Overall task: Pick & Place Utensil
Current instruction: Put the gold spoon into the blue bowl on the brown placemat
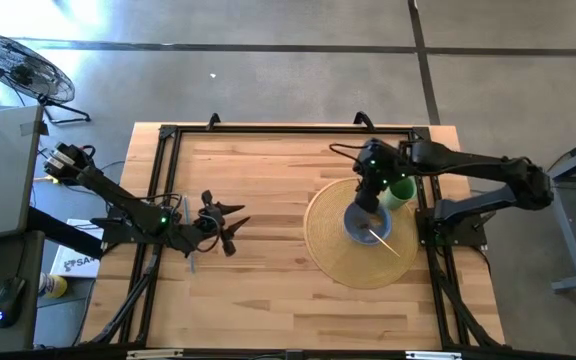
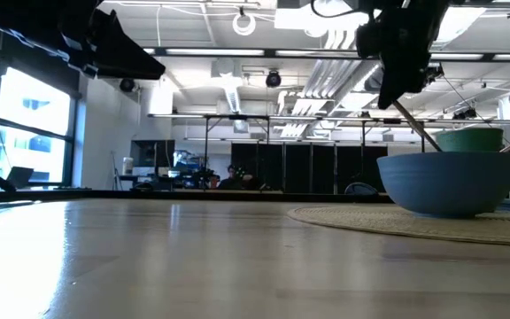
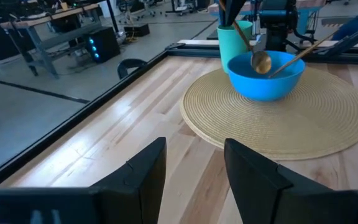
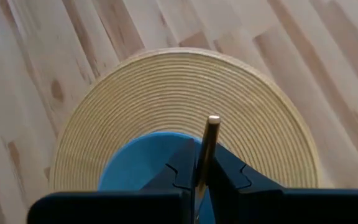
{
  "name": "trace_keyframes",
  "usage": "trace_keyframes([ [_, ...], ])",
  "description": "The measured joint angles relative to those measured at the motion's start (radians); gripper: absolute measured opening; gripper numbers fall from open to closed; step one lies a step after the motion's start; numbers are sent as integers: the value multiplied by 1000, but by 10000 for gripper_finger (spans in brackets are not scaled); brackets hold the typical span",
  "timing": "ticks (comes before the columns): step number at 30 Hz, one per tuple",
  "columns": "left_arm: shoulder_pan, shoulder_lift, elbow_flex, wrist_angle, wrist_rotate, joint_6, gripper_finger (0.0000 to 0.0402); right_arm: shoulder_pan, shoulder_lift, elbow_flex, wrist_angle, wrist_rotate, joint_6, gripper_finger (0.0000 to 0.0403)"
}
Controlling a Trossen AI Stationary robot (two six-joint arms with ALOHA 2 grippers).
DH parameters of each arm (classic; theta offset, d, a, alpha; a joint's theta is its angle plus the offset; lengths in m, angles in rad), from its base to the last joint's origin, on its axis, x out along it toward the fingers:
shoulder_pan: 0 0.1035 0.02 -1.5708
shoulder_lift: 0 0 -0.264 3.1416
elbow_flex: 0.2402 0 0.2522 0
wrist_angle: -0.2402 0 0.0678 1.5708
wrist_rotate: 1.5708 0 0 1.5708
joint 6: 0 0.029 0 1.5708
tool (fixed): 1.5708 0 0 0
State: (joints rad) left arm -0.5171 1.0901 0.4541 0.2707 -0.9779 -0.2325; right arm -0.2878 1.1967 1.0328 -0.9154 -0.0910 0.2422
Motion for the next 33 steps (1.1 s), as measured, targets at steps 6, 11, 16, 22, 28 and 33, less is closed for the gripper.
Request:
trace_keyframes([
  [6, 0, 0, 0, -36, 0, -36, 159, 1, 59, 0, 2, -30, 19, 13],
  [11, 0, 0, 0, -40, 8, -46, 159, 1, 112, 0, 17, -36, 19, 13],
  [16, 0, 0, 0, -39, 22, -46, 159, 0, 156, 0, 41, -44, 13, 13],
  [22, 0, 1, 0, -39, 21, -46, 159, 0, 199, 0, 70, -48, 14, 13],
  [28, 0, 1, 0, -42, 22, -54, 159, 0, 250, 0, 105, -36, 19, 18],
  [33, 0, 1, 0, -45, 26, -54, 159, 0, 273, 0, 119, -22, 23, 20],
])
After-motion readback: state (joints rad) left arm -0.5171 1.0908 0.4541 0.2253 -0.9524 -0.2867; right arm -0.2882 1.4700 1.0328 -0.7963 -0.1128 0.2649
